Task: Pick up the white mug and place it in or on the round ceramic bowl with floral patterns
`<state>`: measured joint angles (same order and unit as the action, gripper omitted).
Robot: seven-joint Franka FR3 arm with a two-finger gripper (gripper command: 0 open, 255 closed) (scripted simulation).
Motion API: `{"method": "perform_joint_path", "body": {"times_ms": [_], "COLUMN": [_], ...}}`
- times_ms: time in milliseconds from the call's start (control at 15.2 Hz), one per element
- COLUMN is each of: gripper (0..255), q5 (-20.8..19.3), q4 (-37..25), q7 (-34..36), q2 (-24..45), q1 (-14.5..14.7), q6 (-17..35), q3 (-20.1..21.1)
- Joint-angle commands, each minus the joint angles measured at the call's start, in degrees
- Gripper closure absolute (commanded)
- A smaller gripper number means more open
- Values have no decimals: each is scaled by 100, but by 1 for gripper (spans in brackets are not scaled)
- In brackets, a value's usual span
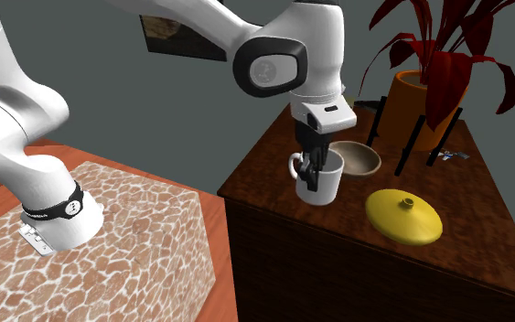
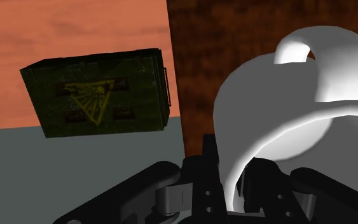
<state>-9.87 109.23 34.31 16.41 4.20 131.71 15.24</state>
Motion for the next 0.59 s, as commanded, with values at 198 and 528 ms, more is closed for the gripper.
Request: {"method": "perform_joint_path", "body": {"times_ms": [198, 528], "gripper": [255, 255], "q5": [89, 166], "q4": [-173, -371], "q7": [-75, -139], "q2": [-168, -318], "q1": [-19, -33], "q6": [-331, -669], "q3": [30, 53]}}
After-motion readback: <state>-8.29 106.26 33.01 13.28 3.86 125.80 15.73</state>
